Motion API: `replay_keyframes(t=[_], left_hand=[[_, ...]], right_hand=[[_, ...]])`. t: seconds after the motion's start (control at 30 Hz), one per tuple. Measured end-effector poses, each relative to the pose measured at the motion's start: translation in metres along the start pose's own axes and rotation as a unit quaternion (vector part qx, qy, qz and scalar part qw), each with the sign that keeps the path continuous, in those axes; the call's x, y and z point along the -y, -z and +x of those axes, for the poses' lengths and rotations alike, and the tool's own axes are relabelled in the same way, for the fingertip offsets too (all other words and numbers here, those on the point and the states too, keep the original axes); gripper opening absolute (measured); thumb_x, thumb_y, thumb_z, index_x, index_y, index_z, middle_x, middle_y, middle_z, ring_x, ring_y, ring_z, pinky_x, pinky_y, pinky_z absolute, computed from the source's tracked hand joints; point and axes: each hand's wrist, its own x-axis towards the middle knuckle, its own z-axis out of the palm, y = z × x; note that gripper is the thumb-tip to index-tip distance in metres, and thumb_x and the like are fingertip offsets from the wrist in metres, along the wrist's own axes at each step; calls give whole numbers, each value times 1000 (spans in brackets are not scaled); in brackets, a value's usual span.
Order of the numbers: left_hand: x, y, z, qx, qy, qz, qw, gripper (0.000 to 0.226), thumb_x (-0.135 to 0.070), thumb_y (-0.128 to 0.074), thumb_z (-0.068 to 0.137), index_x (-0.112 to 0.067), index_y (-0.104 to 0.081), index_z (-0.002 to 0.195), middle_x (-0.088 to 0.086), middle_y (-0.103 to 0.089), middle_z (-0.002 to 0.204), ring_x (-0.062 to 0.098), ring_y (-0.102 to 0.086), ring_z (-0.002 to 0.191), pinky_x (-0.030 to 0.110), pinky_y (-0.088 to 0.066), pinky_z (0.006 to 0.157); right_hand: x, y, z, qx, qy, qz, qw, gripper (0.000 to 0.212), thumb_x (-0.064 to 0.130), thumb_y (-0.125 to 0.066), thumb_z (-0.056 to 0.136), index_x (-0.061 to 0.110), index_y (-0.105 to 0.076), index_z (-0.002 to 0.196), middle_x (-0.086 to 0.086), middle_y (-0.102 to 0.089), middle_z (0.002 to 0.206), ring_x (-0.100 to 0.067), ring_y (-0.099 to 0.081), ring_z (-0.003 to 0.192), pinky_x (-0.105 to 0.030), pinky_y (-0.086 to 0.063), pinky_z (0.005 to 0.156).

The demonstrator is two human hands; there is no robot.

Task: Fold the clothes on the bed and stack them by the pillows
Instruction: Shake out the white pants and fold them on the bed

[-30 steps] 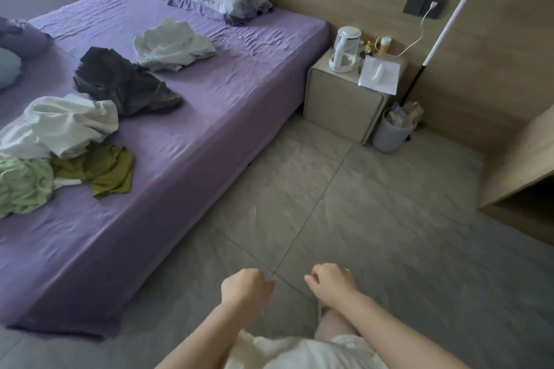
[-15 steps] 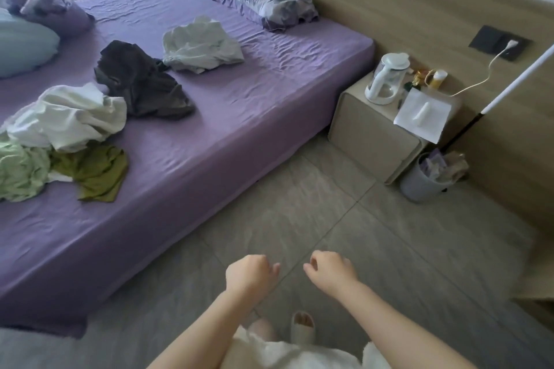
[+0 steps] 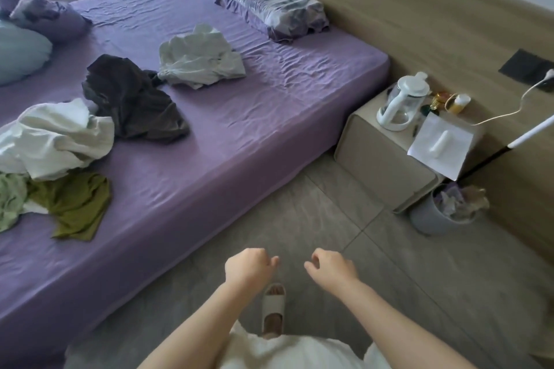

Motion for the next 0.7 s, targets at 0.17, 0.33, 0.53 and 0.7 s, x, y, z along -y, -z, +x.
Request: replay_keyframes(t=[0.17,0.33,0.53,0.7], left_hand=[[-9,26,55,13,-19,7,1000,47,-57,-37,90,-19,-64,93,-3,-68,103,21,-63,100,27,-42,74],[-32,50,98,16,-28,17,999,48,-57,-37,90,-19,-64,93,-2,-68,103,22,-63,100,28,-43,73],[-75,90,169,6,14,-11,1000,43,-55,-35,89,-20,-59,82,-2,-68,97,23,-64,94,28,-40,69],[-119,118,216,-11,61,-51,997,44,-55,-35,90,-19,-58,78,-2,-68,94,22,-65,92,28,-42,68]], right_hand=[[4,35,50,-5,-6,21,1000,33,50,-42,90,24,-54,106,0,-63,113,-23,-59,105,-30,-41,80],[-5,76,93,-1,-4,28,1000,32,52,-41,90,24,-52,101,0,-64,109,-23,-59,100,-30,-41,77],[-26,140,171,6,38,-14,999,37,50,-39,92,21,-52,112,-1,-62,114,-24,-58,104,-31,-40,76],[-47,199,231,18,93,-57,994,36,49,-38,93,21,-51,112,0,-62,111,-22,-58,101,-31,-40,72]])
